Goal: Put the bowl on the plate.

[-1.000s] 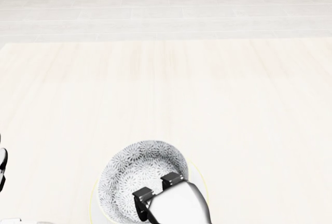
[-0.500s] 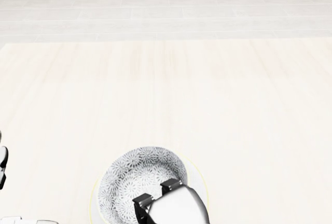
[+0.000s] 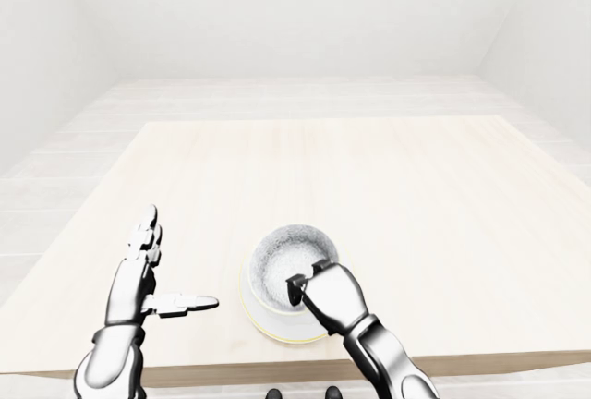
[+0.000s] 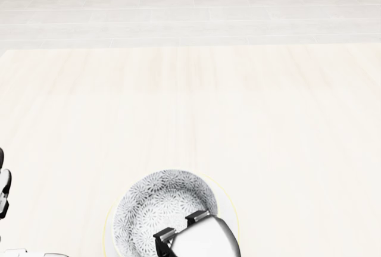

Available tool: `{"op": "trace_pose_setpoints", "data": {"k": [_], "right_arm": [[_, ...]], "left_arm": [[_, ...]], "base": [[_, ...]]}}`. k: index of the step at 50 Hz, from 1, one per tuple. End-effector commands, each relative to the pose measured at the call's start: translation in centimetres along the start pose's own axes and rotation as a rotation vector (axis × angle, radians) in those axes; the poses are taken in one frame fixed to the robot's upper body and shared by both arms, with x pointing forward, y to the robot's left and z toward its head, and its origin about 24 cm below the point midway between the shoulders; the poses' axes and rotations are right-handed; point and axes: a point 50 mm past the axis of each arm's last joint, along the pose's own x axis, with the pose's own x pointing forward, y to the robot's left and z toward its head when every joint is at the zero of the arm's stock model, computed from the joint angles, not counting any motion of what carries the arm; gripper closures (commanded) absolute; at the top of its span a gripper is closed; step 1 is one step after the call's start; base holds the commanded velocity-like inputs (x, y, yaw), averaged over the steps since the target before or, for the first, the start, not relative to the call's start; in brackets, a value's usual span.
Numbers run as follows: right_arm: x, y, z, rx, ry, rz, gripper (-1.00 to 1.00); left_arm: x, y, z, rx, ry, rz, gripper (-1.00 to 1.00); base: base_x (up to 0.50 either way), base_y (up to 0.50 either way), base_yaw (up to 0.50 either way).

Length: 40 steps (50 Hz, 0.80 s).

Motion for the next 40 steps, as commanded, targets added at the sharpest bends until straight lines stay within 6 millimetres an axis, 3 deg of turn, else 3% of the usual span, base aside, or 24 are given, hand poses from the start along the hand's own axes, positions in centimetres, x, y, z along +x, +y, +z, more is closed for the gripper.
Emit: {"op": "trace_pose_setpoints", "data": {"k": [1, 14, 29, 40], "right_arm": [[-0.17, 0.10, 0.10, -0.016, -0.002, 0.001, 0.27], [-0.17, -0.06, 0.14, -0.020, -0.004, 0.000, 0.16], [-0.04, -0.19, 0.15, -0.026, -0.005, -0.001, -0.15], [-0.21, -0.32, 0.16, -0.026, -0.004, -0.001, -0.15]], "left_arm": [[-0.05, -0.13, -0.21, -0.001, 0.003, -0.002, -1.00], [0.13, -0.19, -0.16, -0.002, 0.001, -0.004, -1.00], [0.48, -0.31, 0.20, 0.002, -0.005, -0.007, -1.00], [0.68, -0.37, 0.36, 0.005, -0.013, -0.010, -1.00]], "base": [[0.00, 0.00, 0.00], [0.00, 0.00, 0.00], [0.00, 0.00, 0.00], [0.00, 0.00, 0.00]]}}
